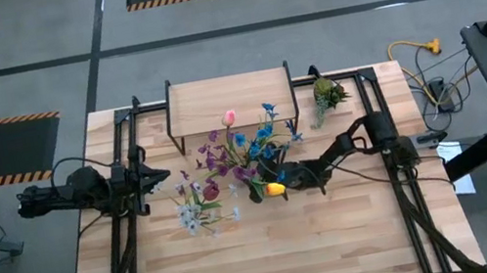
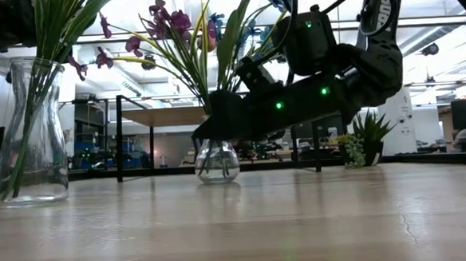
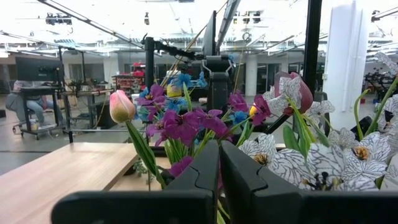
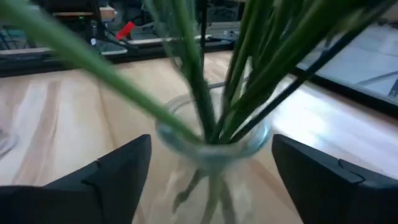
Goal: Pick and place flowers into a vace then onto a shelf
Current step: Put the right transparent vase with flowers on the shelf
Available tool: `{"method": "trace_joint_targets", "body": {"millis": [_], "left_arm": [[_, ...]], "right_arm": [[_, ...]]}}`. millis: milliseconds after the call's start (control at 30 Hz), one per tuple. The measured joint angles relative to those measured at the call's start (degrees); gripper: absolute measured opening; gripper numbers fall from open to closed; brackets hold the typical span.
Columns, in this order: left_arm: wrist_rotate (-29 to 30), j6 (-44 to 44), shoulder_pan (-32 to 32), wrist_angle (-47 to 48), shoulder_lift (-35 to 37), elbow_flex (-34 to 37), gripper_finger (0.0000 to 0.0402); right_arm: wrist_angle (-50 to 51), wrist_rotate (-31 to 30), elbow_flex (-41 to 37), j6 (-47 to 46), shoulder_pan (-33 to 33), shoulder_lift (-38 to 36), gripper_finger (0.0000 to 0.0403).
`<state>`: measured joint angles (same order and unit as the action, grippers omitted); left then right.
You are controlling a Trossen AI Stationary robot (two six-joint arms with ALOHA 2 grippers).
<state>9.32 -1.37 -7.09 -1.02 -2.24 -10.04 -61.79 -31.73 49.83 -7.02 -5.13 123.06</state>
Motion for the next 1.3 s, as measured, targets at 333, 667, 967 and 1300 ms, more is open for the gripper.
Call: {"method": "trace_joint_targets", "body": {"millis": [333,667,967,1300], "left_arm": [[-0.01,0.00,0.00,0.00,0.00,0.00,0.0000],[0.00,0.00,0.02,-0.01,0.01,0.01,0.0000],[-0.01,0.01,0.01,0.00,0.00,0.02,0.0000],[-0.01,0.02,0.00,0.00,0.02,0.02,0.0000]], "right_arm": [[-0.12,-0.08,-0.40,1.17,-0.04,-1.50,0.0215],[0.32,0.03,-0.51,1.04,-0.09,-1.50,0.0131],[2.32,-0.95,-1.18,1.58,-0.11,-7.22,0.0128],[17.33,-1.35,-1.54,7.24,0.28,-26.96,0.0129]]}}
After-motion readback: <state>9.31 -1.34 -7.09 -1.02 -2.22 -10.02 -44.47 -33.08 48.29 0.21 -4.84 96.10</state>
